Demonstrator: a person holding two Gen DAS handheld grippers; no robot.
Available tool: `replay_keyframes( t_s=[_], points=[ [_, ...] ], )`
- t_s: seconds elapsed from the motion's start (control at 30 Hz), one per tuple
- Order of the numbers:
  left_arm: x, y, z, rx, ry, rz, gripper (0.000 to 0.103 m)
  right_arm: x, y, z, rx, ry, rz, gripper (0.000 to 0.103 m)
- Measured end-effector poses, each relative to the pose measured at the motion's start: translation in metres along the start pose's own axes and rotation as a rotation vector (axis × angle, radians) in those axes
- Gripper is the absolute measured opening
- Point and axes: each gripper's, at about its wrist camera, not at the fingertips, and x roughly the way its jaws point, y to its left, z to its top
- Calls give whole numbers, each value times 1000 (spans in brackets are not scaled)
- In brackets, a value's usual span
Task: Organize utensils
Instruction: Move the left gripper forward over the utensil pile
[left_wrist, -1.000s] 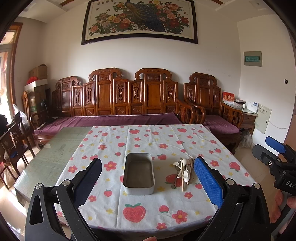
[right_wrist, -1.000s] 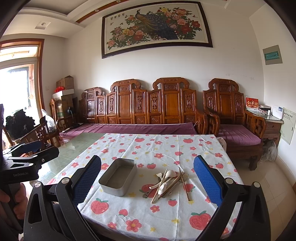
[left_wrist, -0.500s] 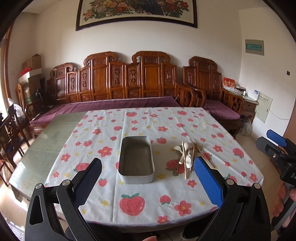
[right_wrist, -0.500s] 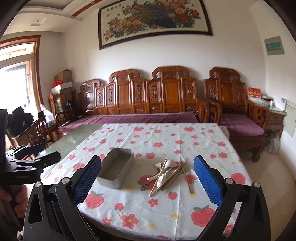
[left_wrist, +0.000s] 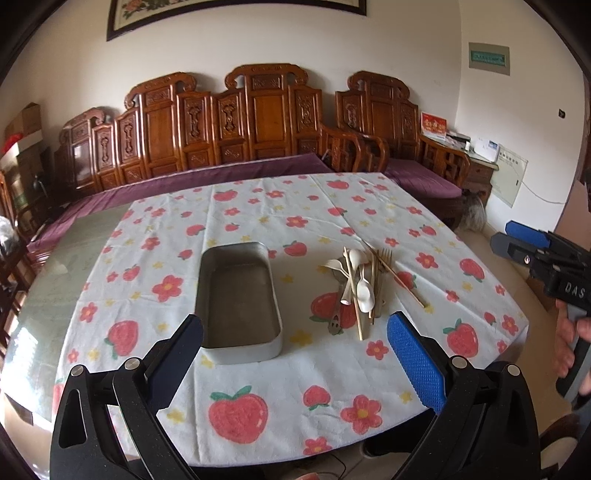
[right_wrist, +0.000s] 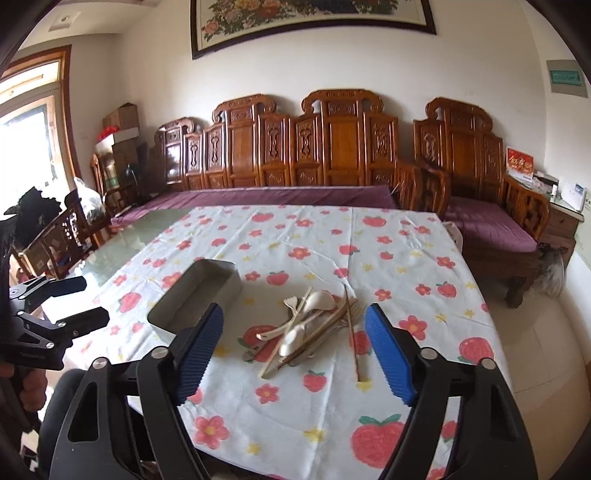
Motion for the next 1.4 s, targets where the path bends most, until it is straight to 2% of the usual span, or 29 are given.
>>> replay_keyframes(
  t_s=[0.2,0.33,0.43,0.6,0.73,0.83,0.93,1.13,1.4],
  points=[
    [36,-12,3,33,53,-31,97,29,-38,-4,-5,51,-29,74],
    [61,-24,5,60,81,-53,92,48,-53,-13,11,76,-32,73],
    [81,-31,8,53,118,-94,85,60,-64,-23,31,92,-26,71],
    [113,-47,16,72,152,-113,76,75,-74,-33,40,134,-37,71],
    [143,-59,18,57,207,-144,64,88,-83,-40,54,166,-38,66],
    [160,-68,7,56,248,-159,56,97,-90,-46,70,187,-32,61],
    [178,-77,-12,55,300,-177,43,109,-96,-52,91,214,-23,53],
    [203,-88,-28,65,347,-175,26,129,-101,-65,114,266,5,39],
    [221,-92,-37,78,364,-137,20,141,-93,-76,79,309,-3,38]
  ],
)
